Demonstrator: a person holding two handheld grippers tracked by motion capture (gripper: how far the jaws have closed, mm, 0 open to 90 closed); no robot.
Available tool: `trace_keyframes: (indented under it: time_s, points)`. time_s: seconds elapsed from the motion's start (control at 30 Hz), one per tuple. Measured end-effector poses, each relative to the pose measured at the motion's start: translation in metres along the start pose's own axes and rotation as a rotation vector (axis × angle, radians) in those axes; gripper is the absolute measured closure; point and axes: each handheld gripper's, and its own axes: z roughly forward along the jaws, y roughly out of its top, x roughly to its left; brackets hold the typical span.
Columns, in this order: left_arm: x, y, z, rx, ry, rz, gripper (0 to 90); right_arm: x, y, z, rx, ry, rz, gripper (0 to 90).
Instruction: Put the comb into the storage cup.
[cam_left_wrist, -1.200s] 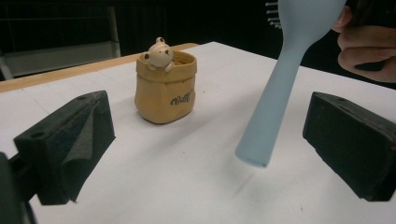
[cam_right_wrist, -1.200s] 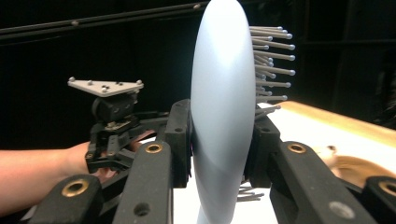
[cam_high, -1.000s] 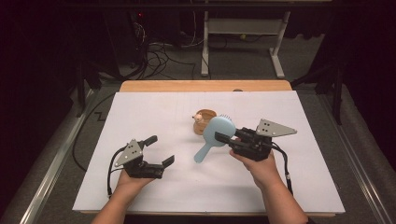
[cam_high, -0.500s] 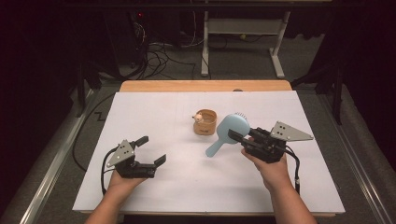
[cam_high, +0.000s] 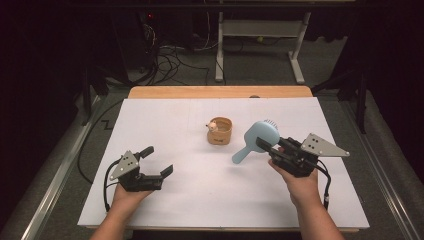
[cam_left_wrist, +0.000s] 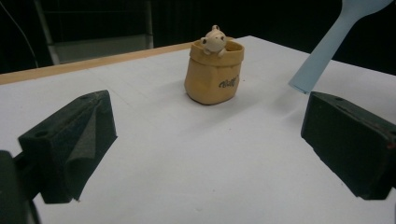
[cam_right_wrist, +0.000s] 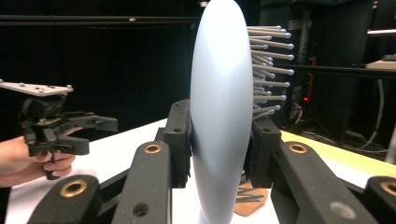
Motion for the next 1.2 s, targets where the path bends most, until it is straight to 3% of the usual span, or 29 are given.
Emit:
trace_keyframes:
  time_s: [0.17, 0.3, 0.77, 1.2]
  points:
    - [0.002, -0.002, -0.005, -0.006, 0.014, 0.001, 4.5, -0.002, -0.001, -0.006, -0.004, -0.036, -0.007, 68.5]
    - [0.001, -0.004, -0.007, -0.001, 0.028, 0.028, 4.4, -0.003, -0.002, -0.010, -0.008, -0.060, -0.021, 68.4]
    - [-0.001, -0.008, -0.009, -0.024, 0.015, 0.028, 3.8, -0.006, -0.003, -0.017, -0.010, -0.153, -0.047, 68.1]
    - [-0.002, -0.008, -0.008, -0.026, 0.006, 0.035, 3.9, -0.007, 0.001, -0.013, -0.021, -0.170, -0.045, 67.8]
